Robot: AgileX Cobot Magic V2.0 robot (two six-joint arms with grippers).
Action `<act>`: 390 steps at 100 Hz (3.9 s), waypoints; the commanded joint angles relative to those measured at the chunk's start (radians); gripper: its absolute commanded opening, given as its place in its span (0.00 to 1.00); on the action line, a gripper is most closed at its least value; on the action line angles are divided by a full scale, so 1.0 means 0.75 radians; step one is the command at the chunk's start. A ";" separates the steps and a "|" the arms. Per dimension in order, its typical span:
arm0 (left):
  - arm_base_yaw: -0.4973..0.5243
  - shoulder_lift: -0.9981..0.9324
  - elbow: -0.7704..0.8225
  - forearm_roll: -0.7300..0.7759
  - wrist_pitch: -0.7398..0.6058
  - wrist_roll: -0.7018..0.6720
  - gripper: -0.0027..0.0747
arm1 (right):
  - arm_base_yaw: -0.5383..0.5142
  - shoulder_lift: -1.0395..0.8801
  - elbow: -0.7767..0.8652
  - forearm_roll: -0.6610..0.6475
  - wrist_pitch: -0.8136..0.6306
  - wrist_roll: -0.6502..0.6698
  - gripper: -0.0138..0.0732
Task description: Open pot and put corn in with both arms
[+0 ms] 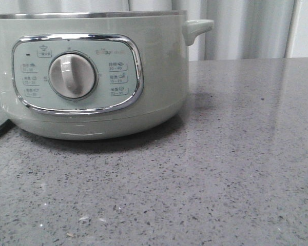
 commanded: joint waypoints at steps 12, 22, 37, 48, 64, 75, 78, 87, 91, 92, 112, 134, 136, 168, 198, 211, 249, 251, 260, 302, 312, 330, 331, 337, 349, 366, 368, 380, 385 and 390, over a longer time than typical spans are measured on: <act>-0.012 -0.005 -0.035 -0.012 -0.090 -0.011 0.01 | -0.007 -0.001 -0.028 -0.024 -0.088 0.001 0.07; -0.012 -0.005 -0.030 -0.012 -0.095 -0.011 0.01 | -0.007 -0.001 -0.028 -0.024 -0.088 0.001 0.07; 0.002 -0.005 0.050 -0.015 -0.102 -0.011 0.01 | -0.007 -0.001 -0.028 -0.024 -0.088 0.001 0.07; 0.063 -0.017 0.156 -0.129 -0.094 -0.011 0.01 | -0.007 -0.001 -0.028 -0.024 -0.088 0.001 0.07; 0.155 -0.044 0.267 -0.211 -0.046 0.072 0.01 | -0.007 -0.001 -0.028 -0.024 -0.088 0.001 0.07; 0.207 -0.044 0.266 -0.211 0.121 0.072 0.01 | -0.007 -0.001 -0.028 -0.024 -0.088 0.001 0.07; 0.221 -0.044 0.266 -0.211 0.161 0.072 0.01 | -0.007 -0.001 -0.028 -0.024 -0.088 0.001 0.07; 0.248 -0.044 0.266 -0.211 0.290 0.072 0.01 | -0.007 -0.001 -0.028 -0.024 -0.088 0.001 0.07; 0.253 -0.044 0.266 -0.211 0.337 0.072 0.01 | -0.007 -0.001 -0.028 -0.024 -0.088 0.001 0.07; 0.253 -0.044 0.266 -0.211 0.345 0.072 0.01 | -0.007 -0.001 -0.028 -0.024 -0.088 0.001 0.07; 0.256 -0.044 0.266 -0.211 0.358 0.072 0.01 | -0.007 -0.001 -0.028 -0.024 -0.088 0.001 0.07; 0.256 -0.044 0.266 -0.211 0.358 0.072 0.01 | -0.007 -0.001 -0.028 -0.024 -0.088 0.001 0.07; 0.256 -0.044 0.266 -0.211 0.358 0.072 0.01 | -0.007 -0.001 -0.028 -0.024 -0.088 0.001 0.07; 0.256 -0.044 0.266 -0.211 0.358 0.072 0.01 | -0.007 -0.001 -0.028 -0.024 -0.088 0.001 0.07; 0.256 -0.044 0.266 -0.211 0.358 0.072 0.01 | -0.010 -0.001 0.028 -0.024 -0.124 0.001 0.07; 0.256 -0.044 0.266 -0.211 0.358 0.072 0.01 | -0.052 -0.007 0.149 -0.054 -0.300 0.001 0.07; 0.256 -0.044 0.266 -0.211 0.358 0.072 0.01 | -0.400 -0.007 0.532 0.148 -1.384 0.123 0.07; 0.256 -0.044 0.266 -0.211 0.358 0.072 0.01 | -0.413 -0.007 0.532 0.148 -1.361 0.126 0.07; 0.256 -0.044 0.266 -0.211 0.358 0.072 0.01 | -0.499 -0.007 0.534 0.148 -1.300 0.141 0.07; 0.256 -0.044 0.266 -0.211 0.358 0.072 0.01 | -0.583 -0.029 0.534 0.140 -0.561 0.167 0.07; 0.256 -0.044 0.266 -0.211 0.358 0.072 0.01 | -0.583 -0.029 0.534 0.141 -0.447 0.164 0.07; 0.256 -0.044 0.266 -0.211 0.358 0.072 0.01 | -0.583 -0.029 0.534 0.137 -0.289 0.164 0.07; 0.256 -0.044 0.266 -0.211 0.358 0.072 0.01 | -0.583 -0.029 0.534 0.137 -0.289 0.164 0.07; 0.256 -0.044 0.266 -0.211 0.358 0.072 0.01 | -0.583 -0.029 0.534 0.137 -0.291 0.164 0.07; 0.256 -0.044 0.266 -0.211 0.358 0.072 0.01 | -0.583 -0.029 0.534 0.137 -0.291 0.164 0.07; 0.256 -0.044 0.266 -0.211 0.358 0.072 0.01 | -0.583 -0.029 0.534 0.137 -0.291 0.164 0.07; 0.256 -0.044 0.266 -0.211 0.358 0.072 0.01 | -0.583 -0.029 0.534 0.137 -0.291 0.164 0.07; 0.256 -0.044 0.266 -0.211 0.358 0.072 0.01 | -0.583 -0.029 0.534 0.137 -0.291 0.164 0.07; 0.256 -0.044 0.266 -0.211 0.358 0.072 0.01 | -0.583 -0.029 0.534 0.137 -0.291 0.164 0.07; 0.256 -0.044 0.266 -0.211 0.358 0.072 0.01 | -0.583 -0.029 0.534 0.137 -0.291 0.164 0.07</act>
